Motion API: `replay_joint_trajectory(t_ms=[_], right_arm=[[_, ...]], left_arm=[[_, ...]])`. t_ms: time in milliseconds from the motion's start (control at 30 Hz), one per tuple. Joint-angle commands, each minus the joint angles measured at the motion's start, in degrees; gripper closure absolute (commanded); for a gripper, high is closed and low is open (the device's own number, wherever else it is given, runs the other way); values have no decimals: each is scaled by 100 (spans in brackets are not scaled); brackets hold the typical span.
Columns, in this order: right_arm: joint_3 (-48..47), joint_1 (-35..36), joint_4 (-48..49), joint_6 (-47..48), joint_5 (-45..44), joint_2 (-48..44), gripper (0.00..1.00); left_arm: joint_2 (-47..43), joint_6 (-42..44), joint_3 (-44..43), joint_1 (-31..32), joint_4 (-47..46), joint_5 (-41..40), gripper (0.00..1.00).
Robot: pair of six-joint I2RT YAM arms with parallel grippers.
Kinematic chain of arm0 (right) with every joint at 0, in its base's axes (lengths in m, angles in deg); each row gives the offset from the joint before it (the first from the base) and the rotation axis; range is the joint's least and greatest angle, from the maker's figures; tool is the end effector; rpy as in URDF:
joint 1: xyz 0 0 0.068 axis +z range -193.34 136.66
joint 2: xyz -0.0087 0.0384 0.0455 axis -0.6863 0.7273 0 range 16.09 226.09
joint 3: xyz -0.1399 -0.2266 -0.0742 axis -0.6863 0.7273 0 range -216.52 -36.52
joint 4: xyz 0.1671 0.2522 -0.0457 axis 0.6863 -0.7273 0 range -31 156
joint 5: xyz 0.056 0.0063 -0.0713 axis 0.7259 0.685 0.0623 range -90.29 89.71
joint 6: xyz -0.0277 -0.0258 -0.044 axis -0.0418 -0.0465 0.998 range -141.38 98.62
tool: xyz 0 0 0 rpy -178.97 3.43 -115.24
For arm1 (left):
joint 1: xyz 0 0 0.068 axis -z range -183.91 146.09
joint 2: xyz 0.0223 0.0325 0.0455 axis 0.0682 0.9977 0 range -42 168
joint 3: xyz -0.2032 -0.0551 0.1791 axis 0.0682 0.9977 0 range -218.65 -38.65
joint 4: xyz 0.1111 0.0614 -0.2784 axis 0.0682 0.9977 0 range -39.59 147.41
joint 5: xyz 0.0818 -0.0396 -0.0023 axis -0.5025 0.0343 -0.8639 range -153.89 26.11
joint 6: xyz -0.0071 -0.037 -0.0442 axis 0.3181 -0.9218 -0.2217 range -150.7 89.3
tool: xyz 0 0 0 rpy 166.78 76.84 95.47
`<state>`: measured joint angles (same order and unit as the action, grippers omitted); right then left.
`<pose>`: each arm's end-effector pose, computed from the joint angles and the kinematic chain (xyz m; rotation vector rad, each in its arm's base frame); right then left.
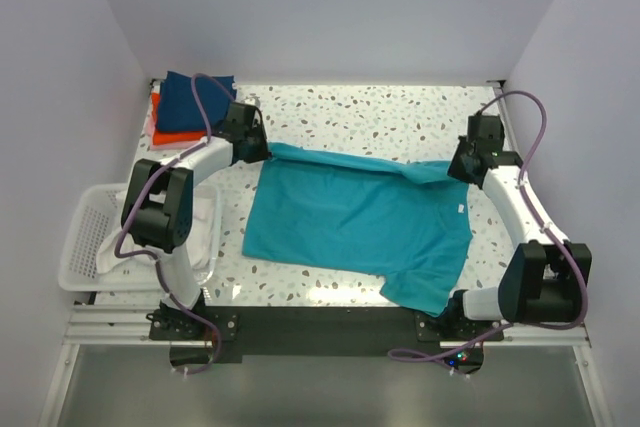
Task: Fold and stack the t-shirts
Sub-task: Fold the tshirt
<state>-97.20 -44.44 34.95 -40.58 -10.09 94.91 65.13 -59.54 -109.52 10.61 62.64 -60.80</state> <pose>0.3392 -0.0136 0.2553 0.5008 2.3610 -0.0630 0.4316 -0.1141 0.1584 -0.2815 2.4410 -0.4056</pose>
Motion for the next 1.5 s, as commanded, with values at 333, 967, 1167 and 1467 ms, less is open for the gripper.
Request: replay_joint_trajectory(t_ms=[333, 967, 1167, 1467], right_arm=[[962, 66, 55, -181, 303, -386, 100], [1226, 295, -622, 390, 1945, -1607, 1], [1191, 347, -7, 330, 3001, -1257, 1], [1111, 427, 495, 137, 2774, 141, 1]], left_arm=[[-149, 177, 3, -55, 43, -265, 99], [-1115, 54, 135, 6, 333, -336, 0], [-923, 36, -110, 287, 245, -20, 0], [245, -77, -551, 710, 157, 332, 0]])
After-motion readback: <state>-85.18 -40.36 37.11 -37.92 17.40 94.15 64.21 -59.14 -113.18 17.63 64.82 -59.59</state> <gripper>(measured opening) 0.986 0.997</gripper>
